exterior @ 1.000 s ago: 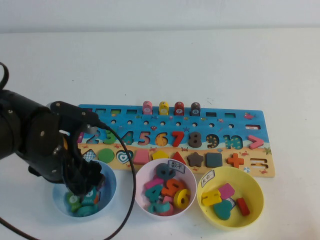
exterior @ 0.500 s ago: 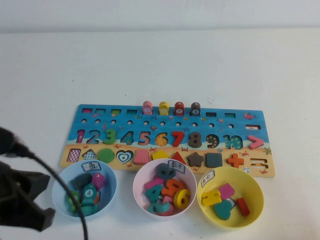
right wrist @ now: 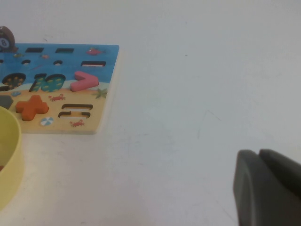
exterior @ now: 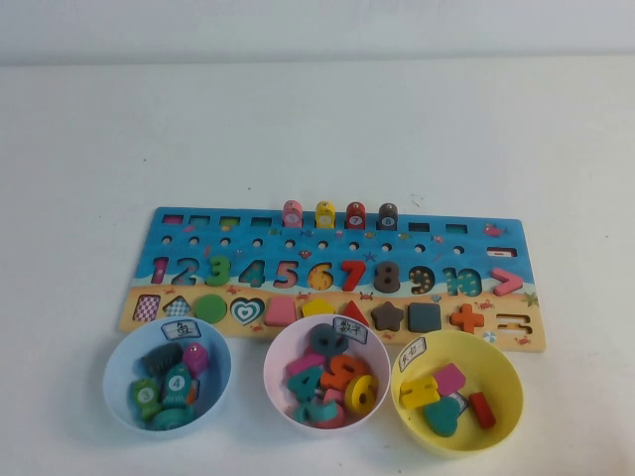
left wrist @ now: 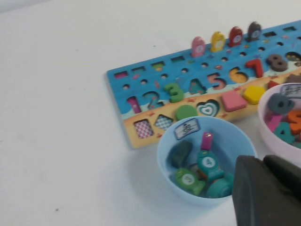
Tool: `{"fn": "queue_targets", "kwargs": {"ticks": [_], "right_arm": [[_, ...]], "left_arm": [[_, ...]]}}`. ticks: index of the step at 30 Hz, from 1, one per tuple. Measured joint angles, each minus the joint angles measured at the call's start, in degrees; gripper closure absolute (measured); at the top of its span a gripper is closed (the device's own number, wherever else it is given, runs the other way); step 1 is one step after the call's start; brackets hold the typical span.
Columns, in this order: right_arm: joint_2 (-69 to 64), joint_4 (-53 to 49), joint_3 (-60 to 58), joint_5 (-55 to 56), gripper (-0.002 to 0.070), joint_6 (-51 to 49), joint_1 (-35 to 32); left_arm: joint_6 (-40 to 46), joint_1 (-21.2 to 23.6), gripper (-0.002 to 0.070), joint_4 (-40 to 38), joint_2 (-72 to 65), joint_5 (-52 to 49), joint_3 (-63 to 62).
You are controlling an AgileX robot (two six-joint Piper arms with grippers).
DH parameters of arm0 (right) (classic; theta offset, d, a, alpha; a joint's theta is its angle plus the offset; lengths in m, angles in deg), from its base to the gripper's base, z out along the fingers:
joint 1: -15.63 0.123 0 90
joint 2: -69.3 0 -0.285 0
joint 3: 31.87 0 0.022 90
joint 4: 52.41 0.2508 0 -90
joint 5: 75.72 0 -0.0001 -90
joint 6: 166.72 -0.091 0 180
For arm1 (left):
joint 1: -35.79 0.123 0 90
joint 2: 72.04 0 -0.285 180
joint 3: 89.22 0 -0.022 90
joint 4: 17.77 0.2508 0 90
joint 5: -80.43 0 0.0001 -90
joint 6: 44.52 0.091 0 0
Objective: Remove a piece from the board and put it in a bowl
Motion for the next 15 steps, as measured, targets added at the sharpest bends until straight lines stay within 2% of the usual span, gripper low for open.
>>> {"fn": "queue_targets", "kwargs": {"ticks": [9, 15], "right_arm": [[0.00, 0.00, 0.00, 0.00, 0.0694, 0.00, 0.00], [0.00, 0.14, 0.00, 0.00, 0.0694, 0.00, 0.00]], "left_arm": [[-5.66, 0.10, 0.0677, 6.85, 1.22, 1.49, 2.29], [-8.72, 3.20, 0.0677, 8.42, 8.65, 12.43, 13.21]]}}
